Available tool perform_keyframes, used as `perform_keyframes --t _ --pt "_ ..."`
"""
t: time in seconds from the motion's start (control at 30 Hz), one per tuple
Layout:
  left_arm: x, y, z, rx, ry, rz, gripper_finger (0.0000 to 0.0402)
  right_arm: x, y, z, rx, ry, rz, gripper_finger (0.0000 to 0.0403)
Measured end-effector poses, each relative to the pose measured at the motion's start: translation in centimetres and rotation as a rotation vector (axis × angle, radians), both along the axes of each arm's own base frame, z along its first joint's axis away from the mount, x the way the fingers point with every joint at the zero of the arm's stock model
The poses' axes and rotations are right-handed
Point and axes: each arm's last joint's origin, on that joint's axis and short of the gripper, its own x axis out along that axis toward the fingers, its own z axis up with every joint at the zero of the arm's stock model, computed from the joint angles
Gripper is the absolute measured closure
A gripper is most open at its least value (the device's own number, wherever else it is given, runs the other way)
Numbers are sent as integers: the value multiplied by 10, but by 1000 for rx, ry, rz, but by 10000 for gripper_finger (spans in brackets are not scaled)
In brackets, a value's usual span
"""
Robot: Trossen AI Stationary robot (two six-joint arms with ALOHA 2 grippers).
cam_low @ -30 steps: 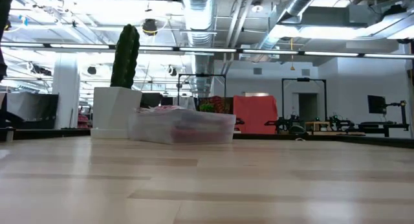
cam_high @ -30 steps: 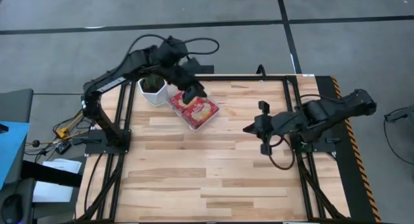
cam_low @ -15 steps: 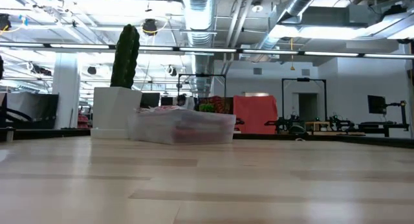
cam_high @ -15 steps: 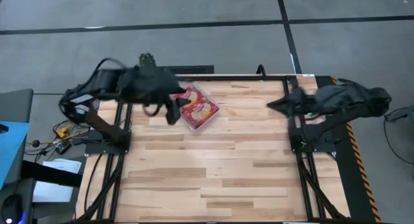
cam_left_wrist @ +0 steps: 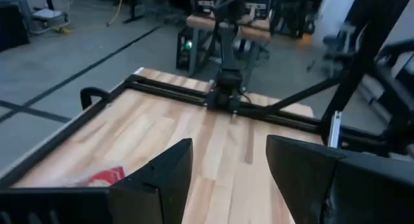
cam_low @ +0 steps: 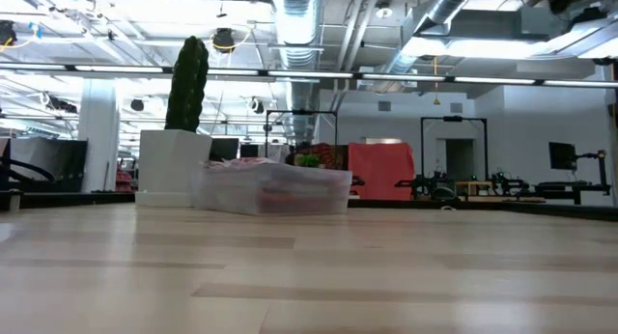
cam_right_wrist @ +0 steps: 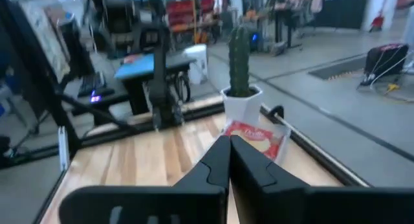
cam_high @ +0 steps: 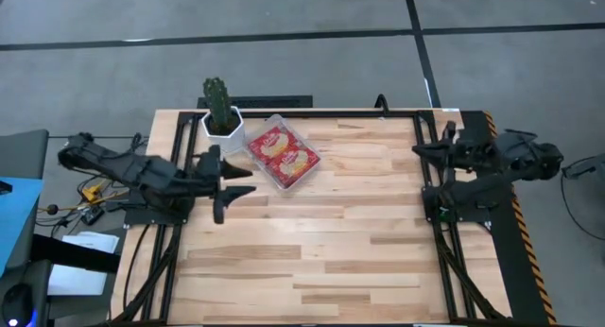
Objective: Sort popcorn bags into baskets
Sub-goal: Return to Home Position
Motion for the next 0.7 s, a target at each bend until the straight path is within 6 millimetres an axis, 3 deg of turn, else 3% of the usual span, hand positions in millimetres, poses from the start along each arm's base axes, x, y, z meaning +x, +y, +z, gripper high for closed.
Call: perform_keyframes --t 0.17,0.3,0.5,0.7 --pt "-27 10 -54 -56 -117 15 214 -21 -7 -21 26 -95 -61 375" --pt "-57 23 -81 -119 -187 37 214 -44 -13 -29 46 -196 -69 375" --pt "-93 38 -108 -139 -267 57 214 -40 -13 -36 2 -140 -98 367" --pt "-112 46 -140 -150 -333 60 214 -18 -8 -69 -30 -32 -120 365"
